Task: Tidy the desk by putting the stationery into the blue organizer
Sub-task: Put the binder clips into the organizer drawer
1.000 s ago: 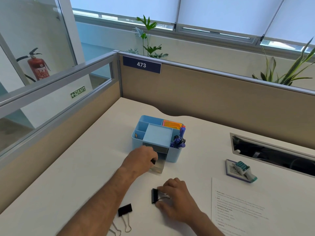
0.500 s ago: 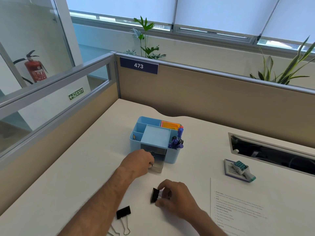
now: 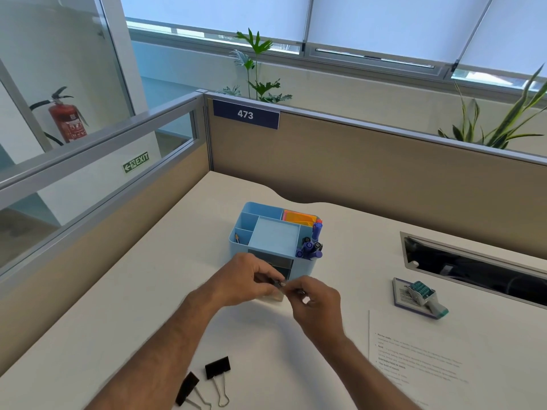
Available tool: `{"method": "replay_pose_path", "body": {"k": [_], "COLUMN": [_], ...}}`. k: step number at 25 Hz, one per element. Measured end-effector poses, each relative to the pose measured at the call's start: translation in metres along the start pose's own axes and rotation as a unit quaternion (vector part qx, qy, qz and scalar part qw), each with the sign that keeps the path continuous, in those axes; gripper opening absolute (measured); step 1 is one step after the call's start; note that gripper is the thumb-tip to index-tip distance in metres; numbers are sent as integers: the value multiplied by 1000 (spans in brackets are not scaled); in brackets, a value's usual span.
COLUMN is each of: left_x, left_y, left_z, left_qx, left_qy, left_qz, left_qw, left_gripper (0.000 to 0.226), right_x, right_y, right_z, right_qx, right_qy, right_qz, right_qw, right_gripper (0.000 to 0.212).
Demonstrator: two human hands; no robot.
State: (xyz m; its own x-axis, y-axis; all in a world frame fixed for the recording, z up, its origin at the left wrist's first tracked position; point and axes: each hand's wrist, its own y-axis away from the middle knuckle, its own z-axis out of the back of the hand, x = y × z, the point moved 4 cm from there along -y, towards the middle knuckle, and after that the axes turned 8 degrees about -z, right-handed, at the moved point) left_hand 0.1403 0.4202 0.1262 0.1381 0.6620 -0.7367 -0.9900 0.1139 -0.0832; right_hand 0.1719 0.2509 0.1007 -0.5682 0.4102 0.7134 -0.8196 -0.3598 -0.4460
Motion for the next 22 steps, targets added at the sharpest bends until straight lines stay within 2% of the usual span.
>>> {"method": "replay_pose_path", "body": {"k": [3,6,8,10,13,15,19,22], "left_x": [3,8,10,10,14,17,25,28], "left_y": [-1,-6,-11,-15,-23,-26,-30,-32], "left_z": [6,4,1,-3,-9,-12,-19,-23], "left_qx": [-58,-27,4,31,48,62,92,103], "left_qy": [-107,-227,-287,-344,-376,-383,-360,-356], "left_qz": [-24,-35,-34,-33,-9,11,55,62], "left_qw": [992,973,957,938,926,922,927,927], "left_gripper": [34,31,26,25,25,26,29,29], "right_x": [-2,-10,-10,0,21,29,35,32], "right_y": [2,19,35,52,70,75,83,81], "right_z": [-3,-5,-11,-21,-43,-57,-69,-72], "right_qx": [-40,-57,-6,93,260,327,363,370], "right_qy": [50,57,23,-1,32,86,159,168], "right_qz": [-16,-12,15,58,142,188,259,247], "right_qw": [998,997,1000,994,954,922,881,880], "right_gripper": [30,35,26,22,39,48,40,37]}}
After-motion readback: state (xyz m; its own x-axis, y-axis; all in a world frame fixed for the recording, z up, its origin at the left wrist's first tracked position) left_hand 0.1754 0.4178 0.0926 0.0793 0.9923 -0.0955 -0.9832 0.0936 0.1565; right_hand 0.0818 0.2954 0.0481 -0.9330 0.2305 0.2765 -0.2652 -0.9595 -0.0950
